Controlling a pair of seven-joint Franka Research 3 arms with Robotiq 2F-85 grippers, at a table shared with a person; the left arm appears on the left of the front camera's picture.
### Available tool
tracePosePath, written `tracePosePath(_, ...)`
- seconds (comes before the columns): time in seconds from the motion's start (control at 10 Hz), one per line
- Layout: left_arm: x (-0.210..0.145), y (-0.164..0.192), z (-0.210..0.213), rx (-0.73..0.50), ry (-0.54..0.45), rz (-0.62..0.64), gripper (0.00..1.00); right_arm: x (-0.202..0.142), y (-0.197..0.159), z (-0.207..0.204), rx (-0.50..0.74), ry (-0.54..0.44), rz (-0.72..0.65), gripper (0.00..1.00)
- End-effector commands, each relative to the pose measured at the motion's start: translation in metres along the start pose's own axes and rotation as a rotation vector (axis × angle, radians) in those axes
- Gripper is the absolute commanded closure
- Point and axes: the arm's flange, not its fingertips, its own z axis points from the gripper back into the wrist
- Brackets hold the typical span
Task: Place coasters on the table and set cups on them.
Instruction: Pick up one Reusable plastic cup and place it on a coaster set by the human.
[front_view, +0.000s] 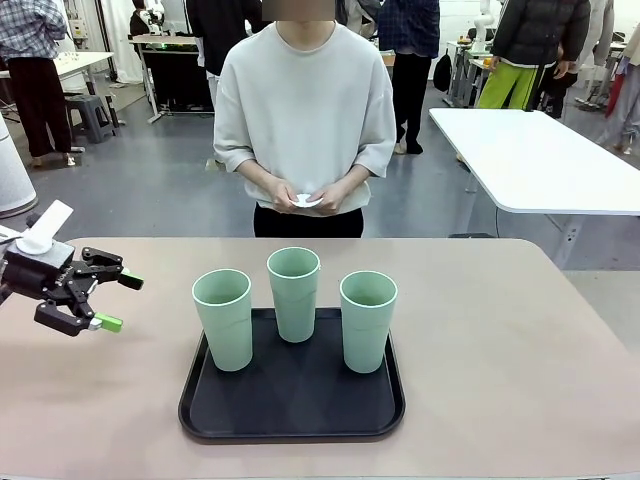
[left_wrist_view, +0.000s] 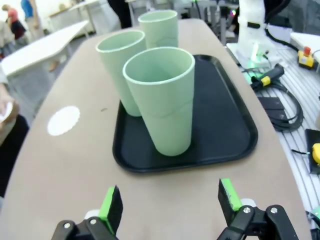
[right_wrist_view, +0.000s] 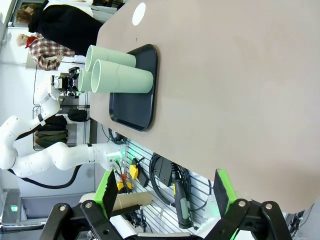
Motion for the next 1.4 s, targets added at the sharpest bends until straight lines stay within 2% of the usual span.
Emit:
tracePosePath(0.0, -0.011, 0.000, -0.011, 0.041, -0.073, -0.018, 0.00, 0.001, -0.001, -0.001, 0.018, -0.009, 0.003, 0.00)
tracePosePath(0.1, -0.017, 0.003, -0.017, 0.074, -0.134, 0.018, 0.00, 0.001, -0.001, -0.001, 0.018, -0.009, 0.003, 0.00)
tracePosePath(0.2, -0.021, 0.007, -0.024, 0.044, -0.166, 0.036, 0.00, 0.001, -0.001, -0.001, 0.018, -0.009, 0.003, 0.00)
tracePosePath(0.4, -0.026, 0.008, -0.039, 0.022, -0.198, 0.056, 0.00, 0.001, -0.001, -0.001, 0.018, -0.009, 0.003, 0.00)
tracePosePath(0.9, -0.037, 0.009, -0.075, -0.028, -0.359, -0.018, 0.00, 0.001, -0.001, -0.001, 0.018, -0.009, 0.003, 0.00)
tracePosePath(1.3, -0.046, 0.010, -0.097, -0.069, -0.373, -0.006, 0.00, 0.001, -0.001, -0.001, 0.018, -0.009, 0.003, 0.00)
